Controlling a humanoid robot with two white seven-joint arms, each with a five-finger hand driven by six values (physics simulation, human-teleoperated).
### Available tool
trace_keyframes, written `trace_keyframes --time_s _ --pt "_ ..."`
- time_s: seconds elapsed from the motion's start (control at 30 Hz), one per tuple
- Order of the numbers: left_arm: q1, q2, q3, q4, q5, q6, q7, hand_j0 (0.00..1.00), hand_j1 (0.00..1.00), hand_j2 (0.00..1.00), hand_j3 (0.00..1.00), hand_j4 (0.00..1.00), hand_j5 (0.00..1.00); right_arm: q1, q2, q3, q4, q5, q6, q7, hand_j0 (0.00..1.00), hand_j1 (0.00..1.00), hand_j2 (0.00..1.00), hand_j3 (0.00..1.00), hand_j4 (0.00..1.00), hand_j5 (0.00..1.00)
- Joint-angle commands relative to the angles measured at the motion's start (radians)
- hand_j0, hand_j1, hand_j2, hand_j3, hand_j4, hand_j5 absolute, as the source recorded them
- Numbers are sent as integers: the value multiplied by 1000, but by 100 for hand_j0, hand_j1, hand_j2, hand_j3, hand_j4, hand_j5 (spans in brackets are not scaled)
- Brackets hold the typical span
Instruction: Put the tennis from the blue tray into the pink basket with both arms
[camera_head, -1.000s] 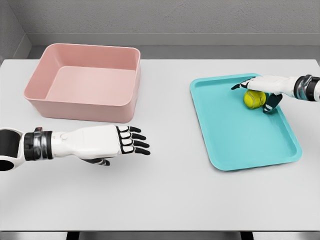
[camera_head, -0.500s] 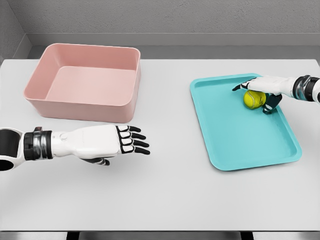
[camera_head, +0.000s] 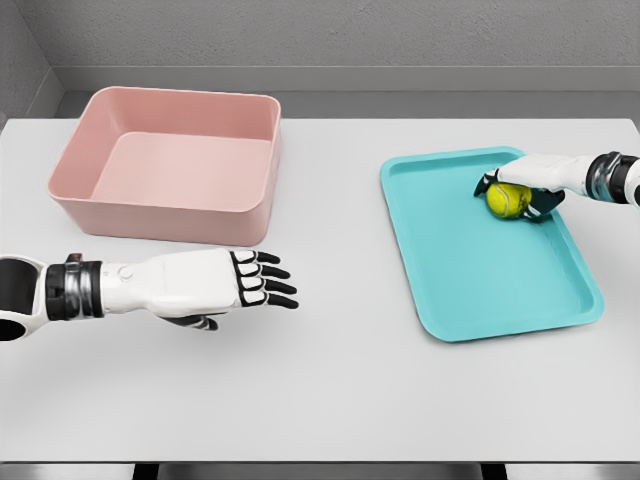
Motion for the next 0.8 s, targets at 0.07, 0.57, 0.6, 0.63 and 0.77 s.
trace_keyframes --time_s 0.07,0.57,0.6,0.63,0.77 --pt "0 2 2 0 7 0 -4 100 100 100 100 100 100 0 0 -1 -2 -3 -5 4 64 64 64 64 64 64" --pt "-6 1 2 0 7 0 -4 100 100 100 100 100 100 -21 0 -12 -17 -12 -67 37 51 51 51 51 51 51" --pt "-6 1 2 0 7 0 -4 100 100 100 100 100 100 -23 -2 -14 -17 -12 -80 37 50 50 50 50 50 50" --pt "-8 2 2 1 7 0 -4 100 100 100 100 100 100 -29 -2 -14 -19 -12 -83 37 50 50 50 50 50 50" --pt "-32 10 2 0 7 0 -34 100 100 100 100 100 100 -38 -5 -17 -38 -21 -105 37 50 50 50 50 50 50"
